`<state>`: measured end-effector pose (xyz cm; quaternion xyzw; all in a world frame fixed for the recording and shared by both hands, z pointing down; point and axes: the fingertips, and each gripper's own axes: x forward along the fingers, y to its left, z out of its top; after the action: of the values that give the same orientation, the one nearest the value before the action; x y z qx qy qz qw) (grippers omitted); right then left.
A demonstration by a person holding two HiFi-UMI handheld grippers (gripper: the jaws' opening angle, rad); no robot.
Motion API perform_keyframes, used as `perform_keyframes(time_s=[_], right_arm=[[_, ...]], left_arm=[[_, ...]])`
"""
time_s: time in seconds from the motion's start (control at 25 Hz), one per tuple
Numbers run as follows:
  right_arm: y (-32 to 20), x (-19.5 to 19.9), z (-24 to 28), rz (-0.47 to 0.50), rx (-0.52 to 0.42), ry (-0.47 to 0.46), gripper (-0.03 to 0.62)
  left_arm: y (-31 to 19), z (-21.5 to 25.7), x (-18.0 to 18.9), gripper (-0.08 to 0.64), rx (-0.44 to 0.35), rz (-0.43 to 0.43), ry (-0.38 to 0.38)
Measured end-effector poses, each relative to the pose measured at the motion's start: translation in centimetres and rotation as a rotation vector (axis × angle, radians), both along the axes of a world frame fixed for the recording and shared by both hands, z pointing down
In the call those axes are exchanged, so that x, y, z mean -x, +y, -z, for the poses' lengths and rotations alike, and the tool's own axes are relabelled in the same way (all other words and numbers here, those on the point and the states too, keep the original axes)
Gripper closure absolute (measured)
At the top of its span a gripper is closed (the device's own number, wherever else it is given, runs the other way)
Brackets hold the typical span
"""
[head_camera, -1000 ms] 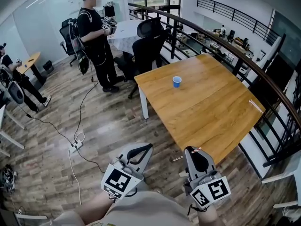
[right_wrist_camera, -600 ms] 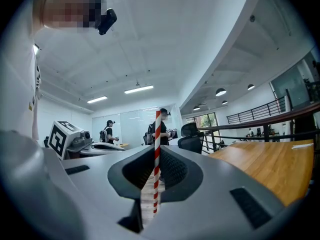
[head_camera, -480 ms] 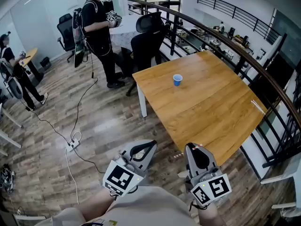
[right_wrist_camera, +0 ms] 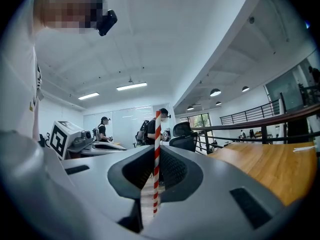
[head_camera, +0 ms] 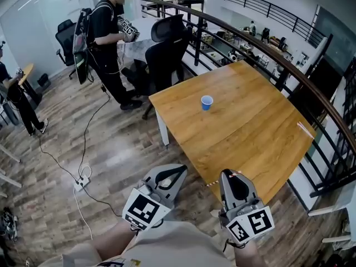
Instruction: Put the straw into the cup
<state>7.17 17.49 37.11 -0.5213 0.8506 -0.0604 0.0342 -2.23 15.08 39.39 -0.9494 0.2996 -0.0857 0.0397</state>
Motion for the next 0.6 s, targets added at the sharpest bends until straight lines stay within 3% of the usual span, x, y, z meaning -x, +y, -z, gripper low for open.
perform_keyframes(time_s=[0.4, 0.6], right_arm=[[-8.4, 1.0, 0.4, -0.035, 0.050, 0.014, 0.558], [-13.6, 0.8, 1.8, -0.091, 0.040, -0.023, 0.558]], left_arm=[[-8.7, 0.5, 0.9, 0.546, 0.049, -0.034, 0.009], [-13.9, 1.4, 1.1, 0.546, 0.071, -0.067, 0.032]])
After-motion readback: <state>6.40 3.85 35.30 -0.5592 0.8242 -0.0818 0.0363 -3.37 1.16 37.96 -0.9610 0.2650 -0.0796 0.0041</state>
